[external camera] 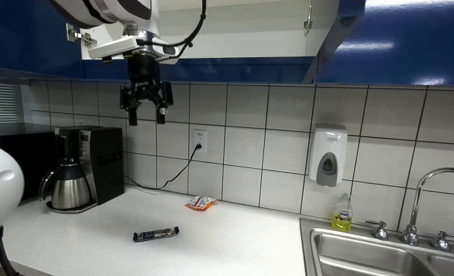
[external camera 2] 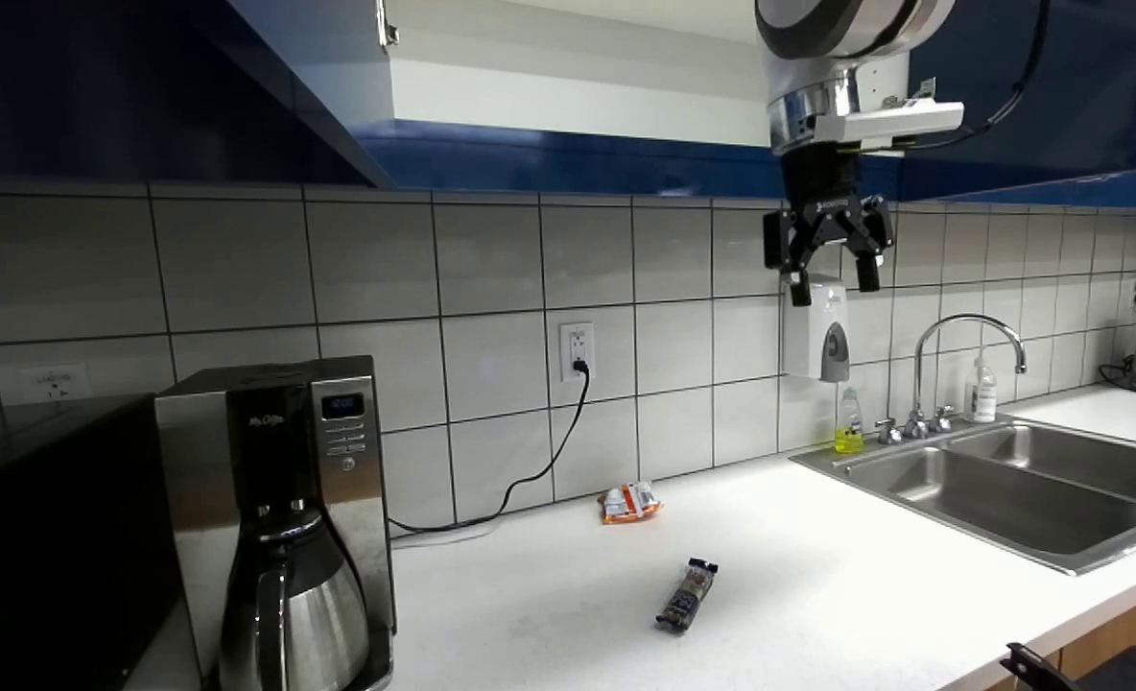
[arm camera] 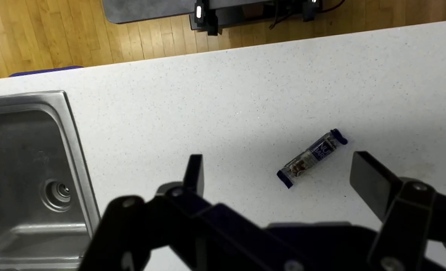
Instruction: Pick up the granola bar and place it on the shelf above
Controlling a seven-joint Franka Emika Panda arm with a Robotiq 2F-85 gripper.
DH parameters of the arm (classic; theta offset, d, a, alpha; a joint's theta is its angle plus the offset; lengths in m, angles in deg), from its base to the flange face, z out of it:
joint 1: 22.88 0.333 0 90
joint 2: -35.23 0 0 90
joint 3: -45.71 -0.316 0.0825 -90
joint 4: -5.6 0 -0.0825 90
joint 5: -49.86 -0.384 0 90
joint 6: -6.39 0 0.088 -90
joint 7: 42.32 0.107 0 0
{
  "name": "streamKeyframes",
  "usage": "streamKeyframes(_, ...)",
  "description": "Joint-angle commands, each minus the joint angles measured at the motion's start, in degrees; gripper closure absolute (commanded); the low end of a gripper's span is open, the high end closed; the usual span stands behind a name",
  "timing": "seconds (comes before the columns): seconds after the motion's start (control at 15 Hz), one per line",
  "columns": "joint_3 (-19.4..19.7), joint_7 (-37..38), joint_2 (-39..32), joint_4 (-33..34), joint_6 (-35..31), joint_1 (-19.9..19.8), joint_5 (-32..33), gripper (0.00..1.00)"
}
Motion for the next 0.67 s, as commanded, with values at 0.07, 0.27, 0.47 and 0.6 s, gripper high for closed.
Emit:
streamKeyframes(0.07, -1.77, 4.32, -2.88, -5.66, -8.99, -0.08, -0.63, 0.00)
streamKeyframes(0.27, -2.49, 5.44, -5.73, -8.19, -14.07, 0.38, -0.89, 0.00)
streamKeyframes(0.47, -2.89, 6.46, -9.83, -9.76, -19.41, 0.39, -0.65, 0.00)
streamKeyframes(0.6, -2.94, 7.46, -13.37, -10.35, -23.69, 0.01, -0.20, 0.00)
